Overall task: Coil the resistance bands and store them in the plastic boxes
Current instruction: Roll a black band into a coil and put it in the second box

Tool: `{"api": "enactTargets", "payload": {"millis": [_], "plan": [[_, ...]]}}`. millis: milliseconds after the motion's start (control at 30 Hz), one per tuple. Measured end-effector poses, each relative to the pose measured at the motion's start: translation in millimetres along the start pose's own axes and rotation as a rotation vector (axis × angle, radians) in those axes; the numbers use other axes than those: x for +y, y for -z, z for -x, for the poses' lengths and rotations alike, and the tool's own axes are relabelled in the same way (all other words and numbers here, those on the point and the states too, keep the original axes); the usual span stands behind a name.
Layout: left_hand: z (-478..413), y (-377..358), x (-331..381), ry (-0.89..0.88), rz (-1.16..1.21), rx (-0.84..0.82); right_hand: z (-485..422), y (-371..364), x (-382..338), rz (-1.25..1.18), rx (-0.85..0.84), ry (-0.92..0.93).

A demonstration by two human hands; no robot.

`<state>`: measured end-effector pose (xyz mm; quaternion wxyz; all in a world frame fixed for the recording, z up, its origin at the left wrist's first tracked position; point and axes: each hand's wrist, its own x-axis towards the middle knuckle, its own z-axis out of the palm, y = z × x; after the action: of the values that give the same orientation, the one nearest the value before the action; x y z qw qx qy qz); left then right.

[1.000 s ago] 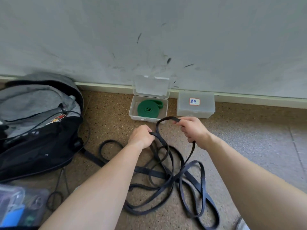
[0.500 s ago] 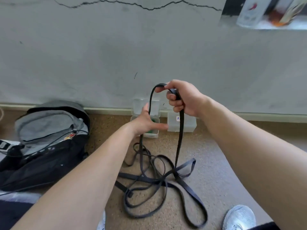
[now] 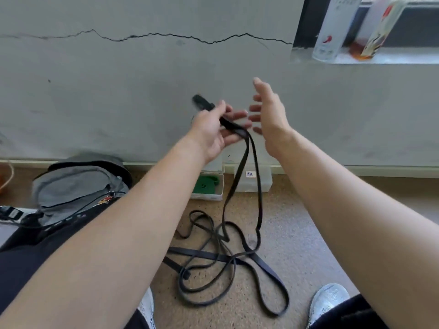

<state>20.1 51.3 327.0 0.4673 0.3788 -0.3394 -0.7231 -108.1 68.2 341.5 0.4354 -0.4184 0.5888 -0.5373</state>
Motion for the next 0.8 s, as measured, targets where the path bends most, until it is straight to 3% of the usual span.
{"api": "enactTargets", "payload": {"millis": [133, 267, 400, 500, 567, 667, 800], "plan": [[0, -13, 40, -0.077, 0.411, 0.007, 19, 16, 56, -0.059, -0.558, -0.175], [4, -21, 69, -0.105, 0.481, 0.007, 39, 6, 96, 0.025, -0.722, -0.179], [7, -21, 91, -0.204, 0.662, -0.013, 50, -8, 137, 0.496, -0.636, -0.225], [13, -10, 103, -0.295, 0.714, -0.023, 55, -4, 155, 0.543, -0.442, -0.34], [15, 4, 104, -0.327, 0.767, 0.014, 46, 0, 146, 0.345, -0.215, -0.408], [13, 26, 91, -0.292, 0.697, 0.134, 18, 4, 105, -0.178, 0.071, -0.4], [8, 44, 68, -0.176, 0.502, 0.243, -11, 5, 20, -0.442, 0.14, -0.206]]}}
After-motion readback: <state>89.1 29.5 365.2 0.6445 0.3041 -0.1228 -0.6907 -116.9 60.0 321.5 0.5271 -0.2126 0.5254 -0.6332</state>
